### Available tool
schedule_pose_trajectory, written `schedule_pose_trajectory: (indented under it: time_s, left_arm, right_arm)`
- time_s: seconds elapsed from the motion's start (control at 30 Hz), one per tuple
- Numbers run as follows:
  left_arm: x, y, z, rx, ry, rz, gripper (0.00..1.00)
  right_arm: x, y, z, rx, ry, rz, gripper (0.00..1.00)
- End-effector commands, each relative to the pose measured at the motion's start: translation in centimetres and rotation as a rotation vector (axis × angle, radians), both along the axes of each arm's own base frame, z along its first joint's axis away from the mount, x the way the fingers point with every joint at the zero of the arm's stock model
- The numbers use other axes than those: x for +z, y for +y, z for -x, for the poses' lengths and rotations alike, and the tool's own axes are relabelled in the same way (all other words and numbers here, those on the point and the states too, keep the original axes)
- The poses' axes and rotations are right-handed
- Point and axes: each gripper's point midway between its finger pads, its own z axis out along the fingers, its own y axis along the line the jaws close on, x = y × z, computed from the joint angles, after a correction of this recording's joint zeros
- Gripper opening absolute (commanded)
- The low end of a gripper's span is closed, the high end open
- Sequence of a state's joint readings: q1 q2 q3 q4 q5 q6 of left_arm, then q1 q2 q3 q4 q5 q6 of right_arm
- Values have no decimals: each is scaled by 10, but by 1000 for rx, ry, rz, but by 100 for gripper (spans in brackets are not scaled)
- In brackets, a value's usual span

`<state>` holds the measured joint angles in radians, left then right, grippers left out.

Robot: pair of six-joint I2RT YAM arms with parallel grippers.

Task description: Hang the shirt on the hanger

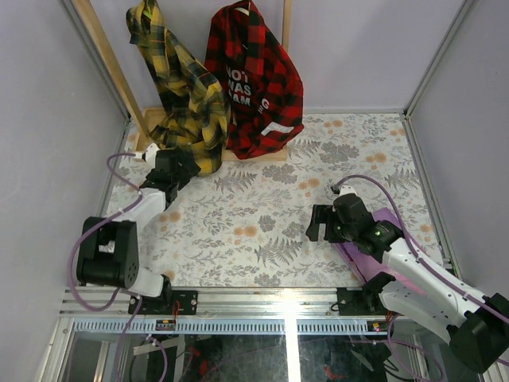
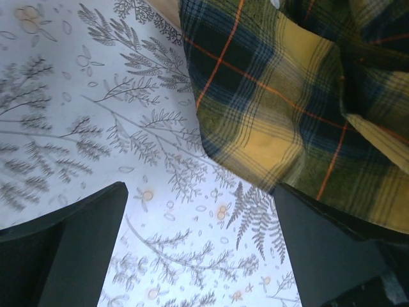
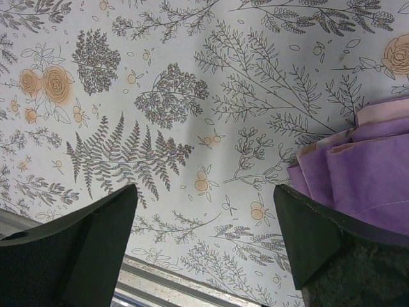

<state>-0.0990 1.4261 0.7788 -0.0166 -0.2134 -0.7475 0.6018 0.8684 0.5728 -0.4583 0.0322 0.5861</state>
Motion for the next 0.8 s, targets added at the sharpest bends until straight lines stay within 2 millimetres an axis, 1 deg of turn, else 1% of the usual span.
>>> schedule_pose_trajectory:
  time_s: [0.0, 0.07, 0.17, 0.2, 0.27, 0.33, 0.47, 0.5, 0.57, 0.63, 0.7, 0.77]
  left_arm:
    - [3, -5, -38, -11, -127, 134, 98]
    - [-4, -6, -45, -27, -139, 177, 97]
    - [-5, -5, -56, -42, -193, 218, 95]
    - [-3, -6, -59, -49, -212, 227, 93]
    - [-3, -6, -67, -63, -232, 241, 86]
    - [-6, -6, -73, -67, -237, 252, 76]
    - [-11, -5, -85, -81, -246, 294, 54]
    - [-12, -4, -88, -86, -245, 300, 47]
    - [-10, -2, -91, -97, -241, 301, 27]
    - [0, 3, -93, -97, -256, 271, 12]
    - [16, 8, -96, -92, -275, 228, 1]
    - [29, 12, -101, -91, -287, 194, 0]
  right_arm:
    - [7, 5, -2, 1, -22, -39, 95]
    - [7, 5, -2, 2, -18, -38, 96]
    - [6, 4, -1, 5, -18, -34, 96]
    - [5, 4, -1, 5, -17, -31, 96]
    - [6, 4, -1, 8, -16, -28, 96]
    - [6, 4, -2, 11, -14, -26, 96]
    - [7, 5, -2, 15, -11, -21, 96]
    - [7, 5, -2, 15, -10, -20, 96]
    - [6, 4, -2, 17, -9, -16, 96]
    - [5, 3, -1, 14, -7, -12, 96]
    - [3, 2, -1, 8, -5, -15, 96]
    - [2, 3, 0, 9, -3, -21, 96]
